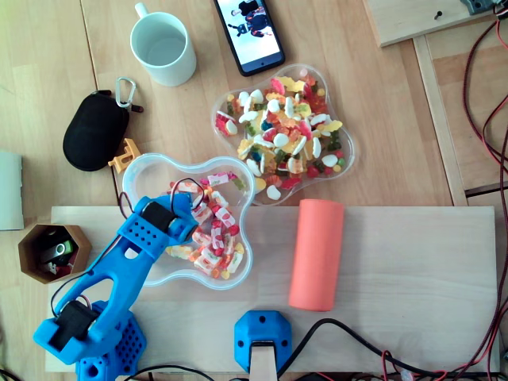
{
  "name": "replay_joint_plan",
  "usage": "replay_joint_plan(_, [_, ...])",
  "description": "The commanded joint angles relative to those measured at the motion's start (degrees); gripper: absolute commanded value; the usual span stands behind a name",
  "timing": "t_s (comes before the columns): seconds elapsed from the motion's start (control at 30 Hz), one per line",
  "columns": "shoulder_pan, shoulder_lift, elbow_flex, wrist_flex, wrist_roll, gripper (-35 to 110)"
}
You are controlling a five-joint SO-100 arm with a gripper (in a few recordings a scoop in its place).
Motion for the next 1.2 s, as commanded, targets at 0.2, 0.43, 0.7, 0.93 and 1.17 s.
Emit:
replay_joint_plan(0.2, [1.05,1.41,-3.96,-0.18,-0.70,19])
replay_joint_plan(0.43, [1.05,0.97,-4.66,0.00,-0.62,19])
replay_joint_plan(0.7, [1.23,0.62,-5.10,-0.18,-0.79,19])
replay_joint_plan(0.93, [1.23,0.26,-5.10,-0.18,-0.79,19])
replay_joint_plan(1.17, [1.23,0.18,-4.83,-0.35,-0.79,19])
